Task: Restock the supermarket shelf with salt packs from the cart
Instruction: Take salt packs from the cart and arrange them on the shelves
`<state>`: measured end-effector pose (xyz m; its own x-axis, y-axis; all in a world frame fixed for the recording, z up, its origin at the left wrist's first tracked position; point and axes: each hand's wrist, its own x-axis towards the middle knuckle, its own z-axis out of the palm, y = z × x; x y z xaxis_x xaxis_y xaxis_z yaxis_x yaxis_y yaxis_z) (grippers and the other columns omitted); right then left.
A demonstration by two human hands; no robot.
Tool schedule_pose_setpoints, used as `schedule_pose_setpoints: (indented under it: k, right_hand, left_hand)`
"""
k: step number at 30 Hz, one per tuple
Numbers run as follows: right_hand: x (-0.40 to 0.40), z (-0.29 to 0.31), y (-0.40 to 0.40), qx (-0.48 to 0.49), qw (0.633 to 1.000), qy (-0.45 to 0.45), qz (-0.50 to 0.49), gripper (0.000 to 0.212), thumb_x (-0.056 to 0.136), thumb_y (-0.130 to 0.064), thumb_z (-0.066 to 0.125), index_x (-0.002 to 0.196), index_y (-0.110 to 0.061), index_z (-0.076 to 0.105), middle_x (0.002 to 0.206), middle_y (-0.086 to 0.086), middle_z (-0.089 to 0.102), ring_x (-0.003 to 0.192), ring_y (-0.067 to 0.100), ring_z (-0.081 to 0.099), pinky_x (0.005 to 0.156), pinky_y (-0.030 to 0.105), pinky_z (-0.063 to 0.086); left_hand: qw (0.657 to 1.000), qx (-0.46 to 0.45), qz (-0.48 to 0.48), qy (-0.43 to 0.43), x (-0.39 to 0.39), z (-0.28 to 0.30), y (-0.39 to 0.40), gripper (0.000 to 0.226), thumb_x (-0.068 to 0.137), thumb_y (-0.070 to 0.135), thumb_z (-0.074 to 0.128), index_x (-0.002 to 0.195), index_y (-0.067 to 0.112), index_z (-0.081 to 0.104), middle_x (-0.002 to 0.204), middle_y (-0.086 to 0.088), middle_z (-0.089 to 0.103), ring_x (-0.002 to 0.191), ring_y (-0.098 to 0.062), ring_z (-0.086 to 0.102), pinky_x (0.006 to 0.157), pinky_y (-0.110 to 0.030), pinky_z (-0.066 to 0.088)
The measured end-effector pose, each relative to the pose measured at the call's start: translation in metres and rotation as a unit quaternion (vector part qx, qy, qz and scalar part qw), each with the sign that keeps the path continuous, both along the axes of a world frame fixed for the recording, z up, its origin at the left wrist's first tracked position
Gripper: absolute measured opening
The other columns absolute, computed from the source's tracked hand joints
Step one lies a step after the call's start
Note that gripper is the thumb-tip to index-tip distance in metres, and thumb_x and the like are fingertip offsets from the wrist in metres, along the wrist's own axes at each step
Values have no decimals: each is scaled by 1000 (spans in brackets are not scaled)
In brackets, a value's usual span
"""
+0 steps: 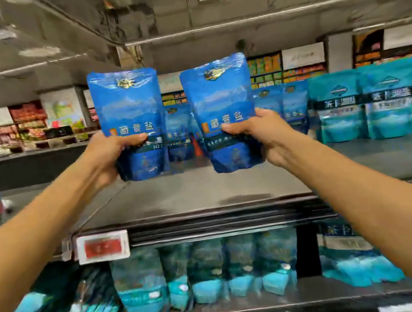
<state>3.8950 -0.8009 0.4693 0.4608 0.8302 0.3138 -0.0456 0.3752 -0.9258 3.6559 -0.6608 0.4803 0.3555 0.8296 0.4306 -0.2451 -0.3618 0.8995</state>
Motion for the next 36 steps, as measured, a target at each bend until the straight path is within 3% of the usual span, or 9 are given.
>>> schedule_pose_setpoints:
  k: [3, 7, 13, 19, 23, 28, 31, 34, 36]
  right_hand:
    - [-4, 1, 76, -15, 999, 28, -24, 52, 73, 3, 80, 122, 3, 63, 117, 20, 70, 90, 28, 72, 71, 38, 62]
    - [-4, -5, 160, -49, 996, 36, -67, 94, 71, -5, 86, 150, -1, 33, 148, 13, 47, 130, 26, 50, 102, 27, 38]
    - [15, -18, 247, -80, 992, 72, -67, 110, 70, 2, 85, 155, -5, 17, 142, 17, 53, 124, 31, 56, 104, 41, 44]
    - [35, -23, 299, -120, 991, 31, -48, 113, 69, -9, 88, 156, -8, 15, 151, 11, 45, 139, 29, 40, 115, 52, 28]
    - [34, -24, 317, -118, 990, 61, -43, 111, 71, -6, 87, 156, -7, 15, 144, 12, 52, 124, 24, 53, 58, 34, 55]
    - [32, -31, 335, -120, 990, 73, -8, 75, 76, 3, 79, 141, -2, 42, 127, 18, 64, 113, 35, 64, 95, 51, 54]
    - [31, -33, 335, -134, 990, 32, -29, 56, 75, -1, 82, 125, -1, 57, 110, 16, 71, 98, 33, 69, 87, 48, 58]
    - [30, -30, 332, -143, 987, -13, -66, 67, 69, -6, 87, 127, -3, 54, 102, 6, 70, 89, 21, 67, 74, 36, 57]
    - [29, -30, 329, -152, 984, -26, -86, 67, 68, -10, 89, 122, -4, 52, 99, 2, 66, 82, 16, 60, 71, 33, 51]
  left_hand:
    - [999, -31, -6, 3, 2, 1, 61, 38, 83, -4, 66, 118, 10, 67, 112, -7, 73, 91, -21, 72, 71, -40, 62]
    - [997, -74, -23, 13, 16, -11, 132, 31, 83, -6, 67, 109, 12, 69, 103, -4, 75, 74, -18, 75, 57, -37, 60]
    - [994, -85, -24, 60, 36, -25, 224, 36, 77, -1, 75, 111, 11, 70, 105, -8, 76, 86, -23, 74, 69, -41, 60]
    - [988, -111, -71, 75, 51, -38, 274, 41, 75, -1, 76, 114, 11, 69, 110, -11, 74, 96, -30, 73, 76, -48, 59]
    - [989, -75, -60, 108, 60, -37, 295, 46, 78, 1, 76, 122, 5, 65, 121, -14, 69, 112, -33, 65, 101, -53, 49]
    - [978, 4, -19, 209, 67, -31, 301, 44, 84, 6, 74, 126, 6, 63, 129, -9, 65, 119, -28, 60, 108, -45, 44]
    - [960, 18, -9, 280, 65, -27, 300, 42, 79, 10, 79, 119, 10, 67, 116, -3, 69, 104, -21, 65, 91, -33, 51]
    - [962, 4, 27, 272, 61, -27, 301, 31, 70, 13, 86, 95, 19, 70, 88, 10, 70, 68, 2, 65, 51, -13, 49]
    - [964, -3, 58, 260, 60, -29, 301, 32, 65, 16, 90, 89, 21, 70, 84, 10, 69, 61, 4, 63, 44, -13, 46]
